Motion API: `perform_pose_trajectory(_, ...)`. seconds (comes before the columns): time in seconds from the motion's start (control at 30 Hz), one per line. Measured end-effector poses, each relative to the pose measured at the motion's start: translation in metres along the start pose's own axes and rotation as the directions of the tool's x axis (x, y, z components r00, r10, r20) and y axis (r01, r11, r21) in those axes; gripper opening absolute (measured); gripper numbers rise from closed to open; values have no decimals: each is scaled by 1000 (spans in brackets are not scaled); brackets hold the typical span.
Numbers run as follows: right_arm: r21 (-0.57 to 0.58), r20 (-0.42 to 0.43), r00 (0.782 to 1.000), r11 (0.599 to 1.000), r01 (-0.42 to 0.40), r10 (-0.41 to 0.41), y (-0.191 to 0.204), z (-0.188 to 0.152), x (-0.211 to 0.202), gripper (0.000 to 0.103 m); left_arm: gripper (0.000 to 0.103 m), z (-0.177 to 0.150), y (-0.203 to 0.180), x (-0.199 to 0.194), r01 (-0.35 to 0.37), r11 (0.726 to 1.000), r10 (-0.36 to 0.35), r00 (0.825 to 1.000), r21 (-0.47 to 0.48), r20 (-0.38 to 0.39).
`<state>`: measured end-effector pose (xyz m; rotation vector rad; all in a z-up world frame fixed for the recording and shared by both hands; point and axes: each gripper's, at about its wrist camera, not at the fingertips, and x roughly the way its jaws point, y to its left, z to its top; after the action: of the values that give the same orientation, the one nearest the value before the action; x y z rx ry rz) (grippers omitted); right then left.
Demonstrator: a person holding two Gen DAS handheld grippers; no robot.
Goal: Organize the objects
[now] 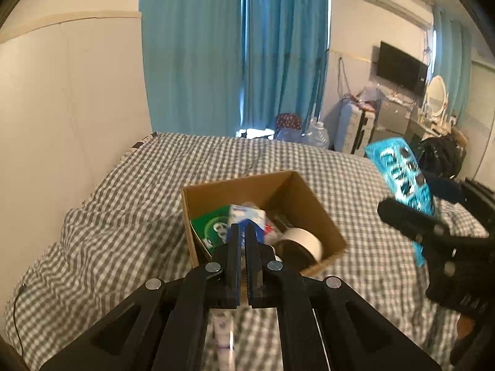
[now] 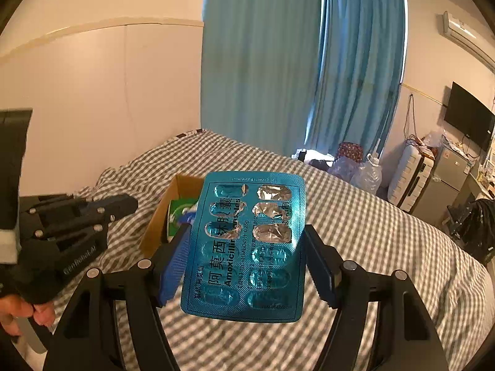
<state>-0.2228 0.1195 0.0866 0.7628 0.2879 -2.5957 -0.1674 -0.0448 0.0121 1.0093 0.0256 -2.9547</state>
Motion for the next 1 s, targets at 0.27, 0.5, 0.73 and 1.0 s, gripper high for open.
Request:
perform_pose_trajectory(0.27,84,-54,998,996,-38,43,-16,24,102,70,3,9,12,79,-25,1000,26,998,10,-62)
perform_pose_trajectory(0.5,147,-91,994,988,-49,63,-17,13,173,71,4,11,13,121,-39,998,43,996,54,-81)
perform_pose_trajectory(0.73,157,-93,995,987,-22,37,-12,0,189,80,24,2,11,122,-30,997,39,992,78,-122)
perform_pose_trajectory(1.0,145,-26,1000,989,14,-11,-17,22,121,89,78,27,8,45,-81,994,83,996,69,-25)
